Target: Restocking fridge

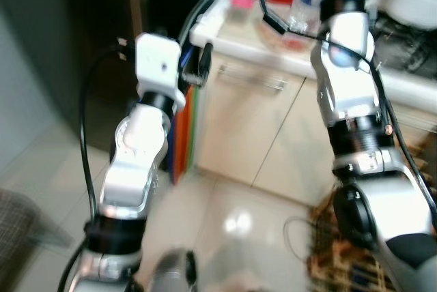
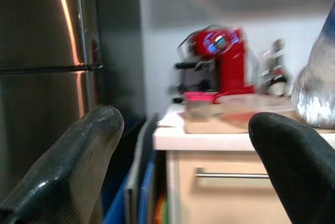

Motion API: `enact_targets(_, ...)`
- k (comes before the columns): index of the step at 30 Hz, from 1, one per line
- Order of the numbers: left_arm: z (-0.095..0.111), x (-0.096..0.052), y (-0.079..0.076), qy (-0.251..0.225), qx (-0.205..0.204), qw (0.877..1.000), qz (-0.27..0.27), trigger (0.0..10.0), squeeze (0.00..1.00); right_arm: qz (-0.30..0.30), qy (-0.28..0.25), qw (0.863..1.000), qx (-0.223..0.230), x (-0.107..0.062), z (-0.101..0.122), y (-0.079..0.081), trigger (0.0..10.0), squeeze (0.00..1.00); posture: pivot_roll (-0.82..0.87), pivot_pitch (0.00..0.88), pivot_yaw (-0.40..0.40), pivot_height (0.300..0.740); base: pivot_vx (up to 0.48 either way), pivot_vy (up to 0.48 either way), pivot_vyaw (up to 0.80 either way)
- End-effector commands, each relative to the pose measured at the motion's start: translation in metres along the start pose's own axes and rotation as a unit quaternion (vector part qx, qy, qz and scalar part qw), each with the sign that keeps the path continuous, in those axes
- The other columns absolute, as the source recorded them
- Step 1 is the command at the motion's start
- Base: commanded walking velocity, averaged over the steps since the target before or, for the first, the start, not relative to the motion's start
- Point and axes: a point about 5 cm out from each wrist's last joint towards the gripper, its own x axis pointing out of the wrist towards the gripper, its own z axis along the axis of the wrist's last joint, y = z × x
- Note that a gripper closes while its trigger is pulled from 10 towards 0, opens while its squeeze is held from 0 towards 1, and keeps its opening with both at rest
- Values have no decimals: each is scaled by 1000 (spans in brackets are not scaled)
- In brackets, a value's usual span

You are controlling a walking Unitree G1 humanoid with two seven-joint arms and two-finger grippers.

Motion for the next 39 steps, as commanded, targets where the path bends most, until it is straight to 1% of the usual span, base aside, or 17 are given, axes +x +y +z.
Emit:
enact_targets(1,3,3,-3,-6,-1,1000,-9,10000,0,-11,-23,1000,-4,9,13,-10,0,0,102,0,-78,740,-458,0,0)
enact_targets(6,-1,2,-3,1,2,1000,-10,10000,0,-4,14,1000,-8,2,1,-10,0,0,102,0,-81,740,-342,0,0)
enact_targets(9,-6,-2,-1,12,0,1000,-9,10000,0,-6,45,999,-4,-15,-12,-14,0,0,104,0,-81,740,0,0,0)
enact_targets(13,-12,-8,3,28,-7,1000,-2,10000,0,-10,65,998,-6,-34,-19,-18,0,0,103,0,-77,740,0,0,0)
enact_targets(15,-16,-13,4,38,-4,999,-5,10000,0,-22,79,997,-18,-44,-23,-26,0,0,99,0,-74,740,0,0,0)
enact_targets(16,-16,-13,4,38,-4,999,-5,10000,0,-22,79,997,-18,-44,-23,-26,0,0,99,0,-74,740,0,0,0)
enact_targets(18,-22,-17,6,50,-5,999,-7,10000,0,-45,107,993,-31,-60,-31,-37,0,0,96,0,-70,740,0,0,0)
enact_targets(21,-28,-22,9,63,-4,998,-8,10000,0,-68,168,982,-45,-91,-46,-46,0,0,95,0,-69,740,0,0,0)
enact_targets(23,-34,-26,10,75,-3,997,-10,10000,0,-88,236,967,-39,-122,-65,-48,0,0,101,0,-64,740,0,0,0)
enact_targets(25,-39,-30,12,87,-6,996,-11,10000,0,-104,306,946,-23,-155,-83,-48,0,0,105,0,-61,740,0,0,0)
enact_targets(27,-43,-34,12,98,-9,995,-12,10000,0,-96,346,933,-15,-179,-93,-45,0,0,109,0,-59,740,0,0,0)
enact_targets(28,-43,-34,12,98,-9,995,-12,10000,0,-96,346,933,-15,-179,-93,-45,0,0,109,0,-59,740,0,0,0)
enact_targets(30,-48,-38,13,108,-15,994,-9,10000,0,-86,387,918,6,-199,-101,-41,0,0,111,0,-62,740,0,0,0)
enact_targets(32,-53,-43,15,118,-20,993,-3,10000,0,-80,414,906,28,-211,-104,-38,0,0,111,0,-61,740,0,0,0)
enact_targets(34,-61,-52,18,132,-22,991,9,10000,0,-62,426,902,35,-222,-103,-37,0,0,111,0,-62,740,0,0,0)
enact_targets(36,-70,-66,21,152,-20,988,20,10000,0,-54,440,896,37,-236,-102,-39,0,0,109,0,-57,740,0,0,0)
enact_targets(39,-80,-81,22,177,-36,983,31,10000,0,-53,448,891,37,-248,-100,-42,0,0,104,0,-47,740,0,0,0)
